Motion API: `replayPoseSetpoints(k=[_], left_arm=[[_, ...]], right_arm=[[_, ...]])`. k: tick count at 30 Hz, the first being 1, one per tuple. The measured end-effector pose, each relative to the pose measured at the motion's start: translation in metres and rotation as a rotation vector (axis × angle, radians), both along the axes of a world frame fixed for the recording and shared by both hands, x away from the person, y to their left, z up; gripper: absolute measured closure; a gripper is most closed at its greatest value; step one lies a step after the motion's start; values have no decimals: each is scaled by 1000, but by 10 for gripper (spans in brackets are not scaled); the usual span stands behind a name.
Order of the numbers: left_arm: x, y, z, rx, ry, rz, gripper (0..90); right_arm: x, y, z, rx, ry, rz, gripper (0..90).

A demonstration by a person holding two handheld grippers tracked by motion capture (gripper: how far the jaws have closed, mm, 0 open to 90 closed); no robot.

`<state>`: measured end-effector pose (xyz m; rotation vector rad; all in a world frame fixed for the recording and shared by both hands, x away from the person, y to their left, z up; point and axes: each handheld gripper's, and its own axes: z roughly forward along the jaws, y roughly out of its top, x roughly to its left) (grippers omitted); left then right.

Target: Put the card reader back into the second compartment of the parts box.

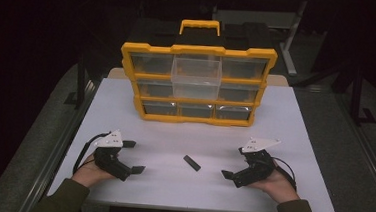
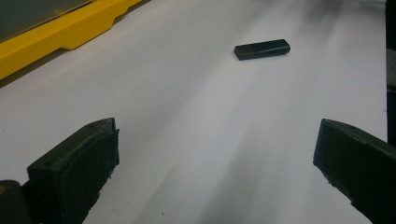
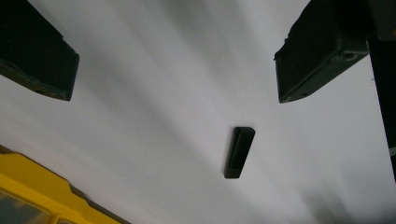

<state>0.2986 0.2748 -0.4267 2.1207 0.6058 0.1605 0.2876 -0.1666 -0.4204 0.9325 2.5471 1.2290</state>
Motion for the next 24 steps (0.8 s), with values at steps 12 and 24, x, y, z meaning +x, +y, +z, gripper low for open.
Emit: replayPoseSetpoints(k=[12, 24], left_arm=[[0, 0, 0, -1, 2, 2, 0], [0, -1, 0, -5, 5, -2, 0]], right_arm=[[7, 3, 6, 14, -2, 9, 0], [13, 12, 8, 7, 4, 24, 0]])
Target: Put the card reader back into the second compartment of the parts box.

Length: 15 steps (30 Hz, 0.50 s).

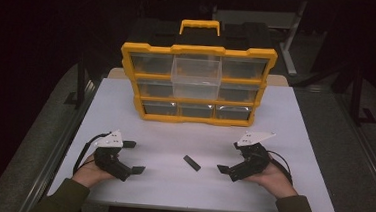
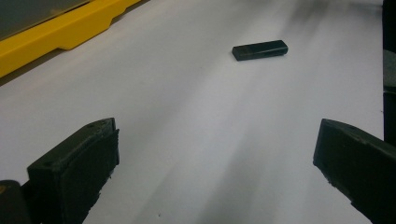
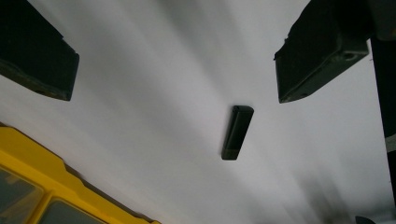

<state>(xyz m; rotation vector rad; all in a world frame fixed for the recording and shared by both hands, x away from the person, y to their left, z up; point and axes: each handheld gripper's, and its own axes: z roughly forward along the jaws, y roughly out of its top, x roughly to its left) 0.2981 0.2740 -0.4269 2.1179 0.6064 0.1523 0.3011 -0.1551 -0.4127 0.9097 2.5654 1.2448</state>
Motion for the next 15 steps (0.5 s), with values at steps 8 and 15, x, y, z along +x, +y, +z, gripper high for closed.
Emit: replayPoseSetpoints(k=[8, 15], left_arm=[[0, 0, 0, 1, 1, 1, 0], [0, 0, 0, -1, 2, 1, 0]], right_arm=[[5, 5, 2, 12, 5, 15, 0], [10, 10, 6, 14, 1, 26, 0]])
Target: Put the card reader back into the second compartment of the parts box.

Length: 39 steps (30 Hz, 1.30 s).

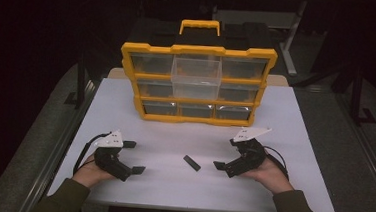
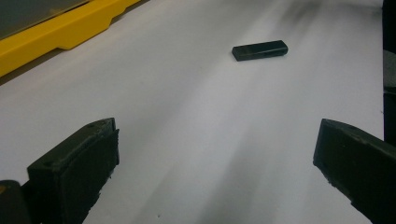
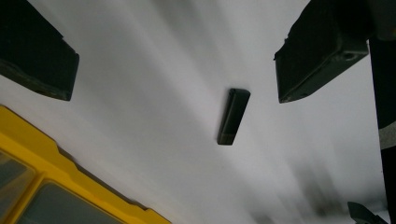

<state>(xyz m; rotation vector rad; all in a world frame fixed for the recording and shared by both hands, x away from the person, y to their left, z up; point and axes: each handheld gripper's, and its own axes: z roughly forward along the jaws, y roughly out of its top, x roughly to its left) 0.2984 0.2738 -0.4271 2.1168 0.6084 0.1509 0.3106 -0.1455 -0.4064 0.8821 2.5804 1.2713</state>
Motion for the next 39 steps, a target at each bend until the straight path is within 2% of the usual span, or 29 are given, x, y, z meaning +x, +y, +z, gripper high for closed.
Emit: replayPoseSetpoints(k=[21, 39], left_arm=[[0, 0, 0, -5, 2, 1, 0], [0, 0, 1, -10, 2, 3, 0]], right_arm=[[11, 12, 8, 12, -7, 28, 0], [18, 22, 13, 23, 6, 46, 0]])
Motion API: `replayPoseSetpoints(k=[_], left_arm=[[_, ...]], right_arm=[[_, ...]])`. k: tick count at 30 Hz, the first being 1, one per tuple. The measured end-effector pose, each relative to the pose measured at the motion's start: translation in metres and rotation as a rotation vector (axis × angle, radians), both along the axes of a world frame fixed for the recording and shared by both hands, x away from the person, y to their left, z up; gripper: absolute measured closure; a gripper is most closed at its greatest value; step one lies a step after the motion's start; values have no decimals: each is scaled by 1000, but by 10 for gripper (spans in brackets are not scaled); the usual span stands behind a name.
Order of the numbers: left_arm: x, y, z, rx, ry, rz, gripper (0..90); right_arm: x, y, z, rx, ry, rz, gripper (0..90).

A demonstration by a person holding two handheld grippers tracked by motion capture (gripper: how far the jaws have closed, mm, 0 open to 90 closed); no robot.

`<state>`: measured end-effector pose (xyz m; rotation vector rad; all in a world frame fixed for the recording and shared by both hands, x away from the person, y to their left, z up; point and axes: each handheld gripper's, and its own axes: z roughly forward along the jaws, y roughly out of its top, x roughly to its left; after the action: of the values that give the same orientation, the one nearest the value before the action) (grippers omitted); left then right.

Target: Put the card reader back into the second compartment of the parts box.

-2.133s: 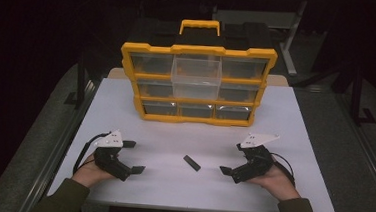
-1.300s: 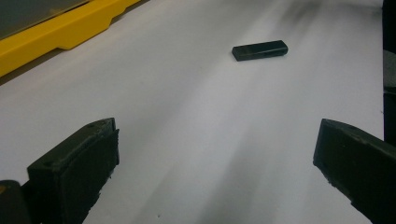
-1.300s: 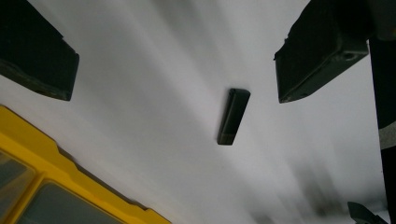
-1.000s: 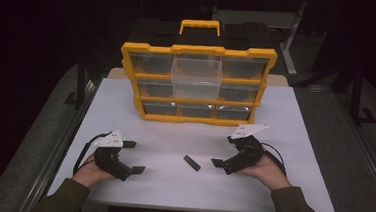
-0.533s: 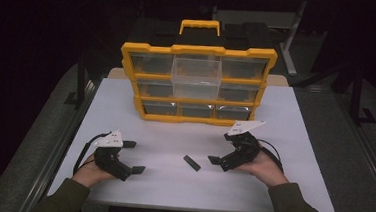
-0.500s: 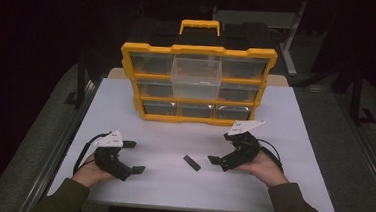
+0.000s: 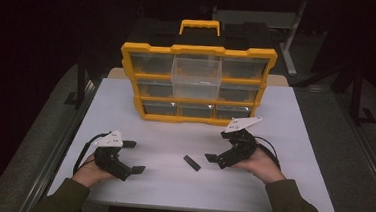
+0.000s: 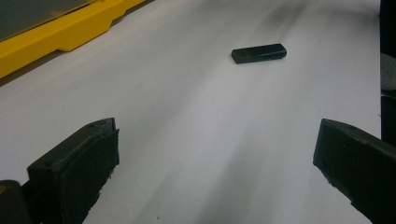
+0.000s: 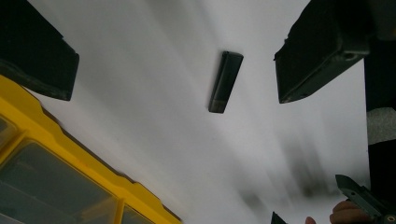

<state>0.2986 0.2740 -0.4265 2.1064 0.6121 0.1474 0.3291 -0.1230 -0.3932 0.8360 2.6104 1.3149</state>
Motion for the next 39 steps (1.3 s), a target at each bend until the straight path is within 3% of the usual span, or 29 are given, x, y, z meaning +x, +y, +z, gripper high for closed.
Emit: replayPoseSetpoints(k=[39], left_arm=[[0, -1, 0, -3, 2, 3, 0]], right_arm=[[14, 42, 11, 2, 9, 71, 0]])
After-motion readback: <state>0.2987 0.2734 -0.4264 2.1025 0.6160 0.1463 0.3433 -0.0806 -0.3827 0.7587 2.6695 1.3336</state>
